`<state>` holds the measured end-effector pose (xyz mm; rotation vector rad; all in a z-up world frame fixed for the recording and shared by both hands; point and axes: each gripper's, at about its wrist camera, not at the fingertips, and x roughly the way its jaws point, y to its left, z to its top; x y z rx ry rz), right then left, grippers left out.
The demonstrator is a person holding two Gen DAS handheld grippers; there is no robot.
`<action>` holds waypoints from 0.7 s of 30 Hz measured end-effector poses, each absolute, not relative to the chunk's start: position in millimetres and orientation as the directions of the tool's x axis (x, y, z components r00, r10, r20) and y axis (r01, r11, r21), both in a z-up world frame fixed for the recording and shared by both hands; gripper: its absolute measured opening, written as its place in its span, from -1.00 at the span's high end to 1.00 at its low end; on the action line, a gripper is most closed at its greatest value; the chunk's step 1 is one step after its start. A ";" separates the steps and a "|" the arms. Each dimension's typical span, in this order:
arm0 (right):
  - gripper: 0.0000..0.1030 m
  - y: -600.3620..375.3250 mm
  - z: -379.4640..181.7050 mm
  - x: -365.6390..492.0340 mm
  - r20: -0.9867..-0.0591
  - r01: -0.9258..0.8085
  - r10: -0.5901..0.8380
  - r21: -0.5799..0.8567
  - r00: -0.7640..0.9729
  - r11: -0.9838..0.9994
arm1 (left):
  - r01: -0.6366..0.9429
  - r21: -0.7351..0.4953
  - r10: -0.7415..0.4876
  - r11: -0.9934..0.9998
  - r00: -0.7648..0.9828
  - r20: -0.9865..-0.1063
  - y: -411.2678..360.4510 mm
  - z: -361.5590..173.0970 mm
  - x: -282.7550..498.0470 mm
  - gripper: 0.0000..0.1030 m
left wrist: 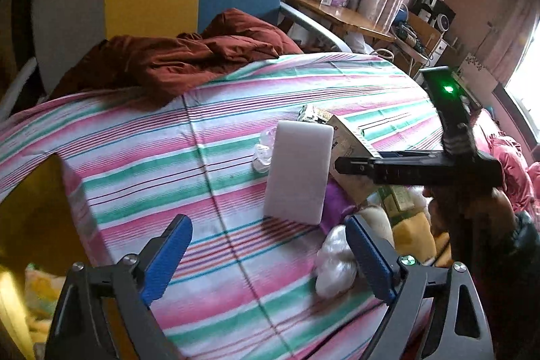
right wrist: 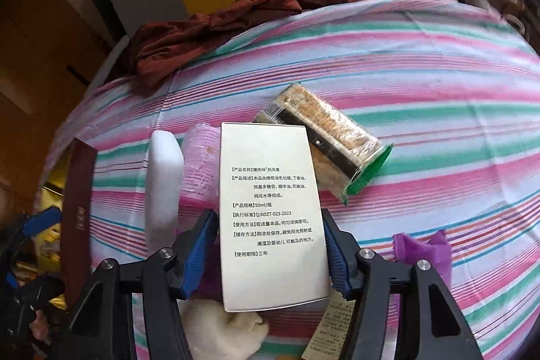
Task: Organize objects
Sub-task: 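Grasp the white sponge block with left tool while right tool grasps white printed box, then carry sponge block and box into the gold tray and release both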
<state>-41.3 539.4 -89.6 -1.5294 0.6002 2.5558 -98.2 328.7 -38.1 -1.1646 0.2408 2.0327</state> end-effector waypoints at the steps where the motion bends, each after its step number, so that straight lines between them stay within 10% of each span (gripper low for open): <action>1: -0.04 539.0 -88.2 -40.6 -0.861 -0.279 -0.119 0.287 -0.495 -0.916 | -0.700 -0.197 0.522 -0.686 -0.286 -0.804 332.9 -41.8 -100.4 -0.73; 14: 0.01 537.2 -75.6 -33.7 -0.845 -0.278 -0.065 0.246 -0.530 -0.928 | -0.724 -0.219 0.495 -0.655 -0.191 -0.847 386.5 -89.6 -128.2 -0.67; 21: 0.01 536.6 -74.9 -33.7 -0.842 -0.275 -0.052 0.233 -0.536 -0.933 | -0.715 -0.267 0.521 -0.646 -0.156 -0.839 393.3 -95.5 -134.0 -0.12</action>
